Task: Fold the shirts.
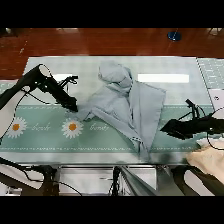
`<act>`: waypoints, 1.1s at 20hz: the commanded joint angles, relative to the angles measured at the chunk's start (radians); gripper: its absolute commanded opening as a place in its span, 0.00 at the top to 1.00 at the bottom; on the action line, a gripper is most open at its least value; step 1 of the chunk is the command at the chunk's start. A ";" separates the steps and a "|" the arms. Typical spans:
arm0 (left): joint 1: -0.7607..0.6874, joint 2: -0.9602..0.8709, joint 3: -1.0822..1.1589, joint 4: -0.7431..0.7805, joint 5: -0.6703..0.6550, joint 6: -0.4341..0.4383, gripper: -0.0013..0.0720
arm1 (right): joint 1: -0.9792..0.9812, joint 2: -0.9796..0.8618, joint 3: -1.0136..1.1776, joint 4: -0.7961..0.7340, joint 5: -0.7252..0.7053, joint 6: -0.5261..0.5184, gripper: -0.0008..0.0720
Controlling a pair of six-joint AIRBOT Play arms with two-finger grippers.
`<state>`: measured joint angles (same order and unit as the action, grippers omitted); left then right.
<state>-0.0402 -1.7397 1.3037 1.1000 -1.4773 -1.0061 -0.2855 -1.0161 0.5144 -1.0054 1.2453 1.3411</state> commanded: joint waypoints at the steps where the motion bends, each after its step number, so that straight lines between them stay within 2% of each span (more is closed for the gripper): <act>1: 0.000 0.001 0.001 0.000 0.004 0.001 0.94 | 0.147 0.000 -0.012 -0.029 -0.160 0.127 0.24; 5: 0.000 0.001 0.001 0.000 0.004 0.011 0.94 | 0.278 -0.031 -0.012 -0.084 -0.206 0.237 0.25; 9: 0.000 0.001 0.001 0.000 0.004 0.011 0.94 | 0.407 -0.163 -0.012 -0.045 -0.247 0.253 0.26; 11: 0.000 0.001 0.001 0.000 0.004 0.011 0.94 | 0.472 -0.206 -0.012 0.010 -0.309 0.253 0.38; 12: 0.000 0.001 0.001 0.000 0.004 0.012 0.94 | 0.494 -0.216 -0.012 0.032 -0.337 0.253 0.53; 14: 0.001 0.001 0.002 -0.001 0.003 0.019 0.94 | 0.507 -0.208 -0.009 0.065 -0.371 0.252 0.93; 15: 0.001 0.003 0.002 -0.002 0.005 0.019 0.94 | 0.505 -0.187 0.000 0.066 -0.368 0.243 0.96; 18: 0.012 0.057 0.009 -0.060 0.057 0.027 0.95 | 0.505 -0.041 0.076 0.028 -0.352 0.212 0.96; 20: 0.036 0.132 0.060 -0.133 0.088 0.026 0.95 | 0.505 0.089 0.165 -0.027 -0.343 0.254 0.96; 22: 0.060 0.229 0.144 -0.190 0.109 0.024 0.95 | 0.505 0.200 0.286 -0.131 -0.331 0.339 0.96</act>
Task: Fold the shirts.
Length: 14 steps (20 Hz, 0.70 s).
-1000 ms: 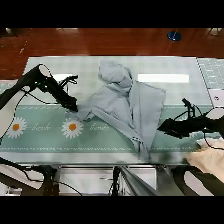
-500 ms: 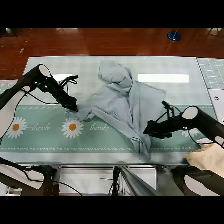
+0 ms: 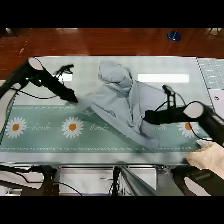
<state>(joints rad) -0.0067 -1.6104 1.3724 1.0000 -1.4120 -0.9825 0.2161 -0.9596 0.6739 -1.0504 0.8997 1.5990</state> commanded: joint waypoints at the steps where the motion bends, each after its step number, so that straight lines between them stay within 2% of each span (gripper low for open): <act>1: 0.039 0.158 0.125 -0.113 0.059 0.001 0.95 | 0.004 0.187 0.197 -0.140 0.015 0.112 0.96; 5: 0.048 0.412 0.293 -0.118 0.154 -0.003 0.95 | 0.004 0.274 0.480 -0.294 0.016 0.183 0.96; 8: 0.049 0.630 0.340 -0.103 0.296 -0.006 0.95 | 0.004 0.281 0.697 -0.359 0.019 0.185 0.96; 11: 0.050 0.837 0.340 -0.010 0.429 -0.006 0.95 | 0.004 0.281 0.885 -0.425 0.023 0.185 0.96; 14: 0.050 0.994 0.340 0.091 0.497 -0.006 0.95 | 0.004 0.281 1.041 -0.496 0.044 0.217 0.96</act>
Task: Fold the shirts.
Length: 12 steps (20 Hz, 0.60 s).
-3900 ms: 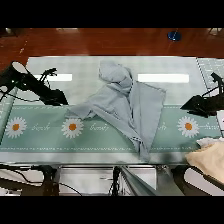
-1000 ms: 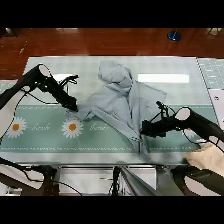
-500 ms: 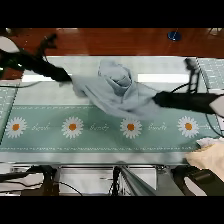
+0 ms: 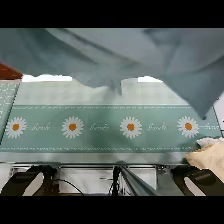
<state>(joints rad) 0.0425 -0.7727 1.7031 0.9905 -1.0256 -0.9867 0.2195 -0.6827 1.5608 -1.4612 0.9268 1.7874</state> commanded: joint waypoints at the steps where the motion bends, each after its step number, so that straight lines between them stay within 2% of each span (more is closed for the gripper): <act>1: 0.001 0.203 0.009 0.128 0.122 -0.002 0.95 | 0.000 0.004 0.200 -0.094 0.027 0.041 0.97; 5: 0.001 0.333 0.009 0.168 0.124 -0.002 0.95 | 0.000 0.007 0.341 -0.087 0.145 0.080 0.97; 8: 0.001 0.395 0.009 0.168 0.055 -0.031 0.95 | 0.000 0.011 0.401 -0.082 0.419 0.080 0.96; 10: 0.002 0.401 0.008 0.171 -0.125 -0.128 0.95 | 0.000 0.005 0.400 -0.083 0.604 0.082 0.96; 12: 0.021 0.389 -0.039 0.174 -0.357 -0.281 0.95 | 0.000 -0.020 0.362 -0.085 0.779 0.055 0.97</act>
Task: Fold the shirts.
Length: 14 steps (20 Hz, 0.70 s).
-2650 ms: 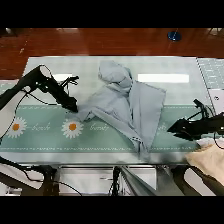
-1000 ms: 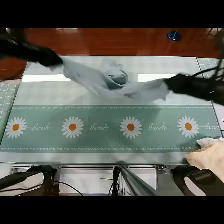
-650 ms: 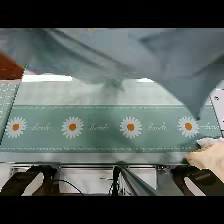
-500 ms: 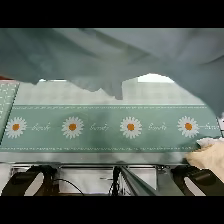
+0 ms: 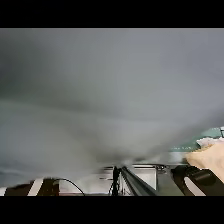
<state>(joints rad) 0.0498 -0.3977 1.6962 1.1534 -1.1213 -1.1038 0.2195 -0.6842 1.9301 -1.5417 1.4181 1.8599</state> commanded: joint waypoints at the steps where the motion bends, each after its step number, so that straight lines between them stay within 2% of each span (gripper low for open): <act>1: 0.032 0.016 -0.090 0.010 -0.338 -0.181 0.95 | 0.000 -0.029 -0.053 -0.012 0.327 -0.043 0.97; 3: 0.071 0.026 -0.237 0.021 -0.379 -0.149 0.95 | 0.000 -0.044 -0.197 -0.046 0.300 -0.077 0.97; 5: 0.100 0.020 -0.395 0.032 -0.332 -0.088 0.95 | 0.000 -0.070 -0.372 -0.092 0.166 -0.101 0.97; 8: 0.109 -0.024 -0.598 0.038 -0.077 0.004 0.95 | 0.000 -0.183 -0.539 -0.158 -0.142 -0.113 0.97; 10: 0.108 -0.095 -0.653 0.037 0.109 0.055 0.95 | 0.000 -0.301 -0.548 -0.170 -0.308 -0.121 0.97; 12: 0.103 -0.208 -0.656 0.031 0.262 0.114 0.95 | 0.000 -0.411 -0.548 -0.170 -0.454 -0.123 0.97; 14: 0.092 -0.326 -0.655 0.017 0.342 0.140 0.95 | 0.000 -0.513 -0.548 -0.170 -0.541 -0.122 0.97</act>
<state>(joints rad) 0.1493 -0.5907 1.0756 1.1854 -0.9768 -1.0344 0.2195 -1.0576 1.4055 -1.6955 1.0901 1.7458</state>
